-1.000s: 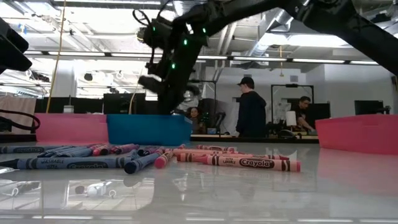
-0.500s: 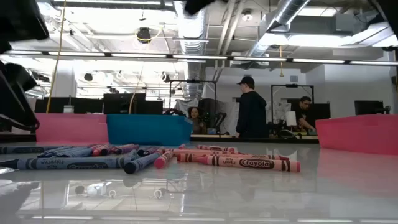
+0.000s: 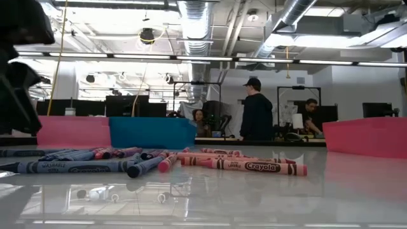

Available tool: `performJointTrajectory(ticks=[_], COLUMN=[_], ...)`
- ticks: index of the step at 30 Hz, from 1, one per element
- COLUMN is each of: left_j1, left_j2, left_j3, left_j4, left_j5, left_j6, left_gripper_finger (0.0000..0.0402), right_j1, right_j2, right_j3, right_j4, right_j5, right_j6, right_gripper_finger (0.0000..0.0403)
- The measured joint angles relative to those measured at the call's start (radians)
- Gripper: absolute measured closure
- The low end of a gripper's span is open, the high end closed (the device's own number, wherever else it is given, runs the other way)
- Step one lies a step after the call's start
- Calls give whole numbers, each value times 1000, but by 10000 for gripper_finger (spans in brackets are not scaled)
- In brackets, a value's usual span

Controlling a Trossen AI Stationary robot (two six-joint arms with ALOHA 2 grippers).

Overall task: Sort crayons
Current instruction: Put the blue crayon into the large red bin

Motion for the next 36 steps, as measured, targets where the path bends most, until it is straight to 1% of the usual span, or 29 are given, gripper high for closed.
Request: performJointTrajectory(ticks=[5, 8, 12, 17, 25, 29, 36], left_j1=[0, 0, 0, -15, -40, -40, -40], left_j2=[0, 0, 2, 2, 2, 2, -2], left_j3=[89, 84, 54, -3, -89, -125, -196], left_j4=[-213, -230, -230, -172, -4, 2, 99], left_j5=[-32, -88, -97, -90, -74, -37, -15], left_j6=[1, 1, 5, -3, -5, -38, -73], left_gripper_finger=[253, 253, 253, 253, 253, 253, 254], right_j1=[21, 21, 21, 21, 16, 17, 18], right_j2=[2, 2, 1, 2, 2, 2, 2], right_j3=[-44, -67, -105, -155, -211, -233, -251], right_j4=[2, 1, 1, 13, 21, 32, 52], right_j5=[3, 2, 2, 2, 1, 0, -1], right_j6=[12, 33, 38, 47, 64, 88, 106], right_gripper_finger=[346, 346, 346, 346, 346, 346, 346])
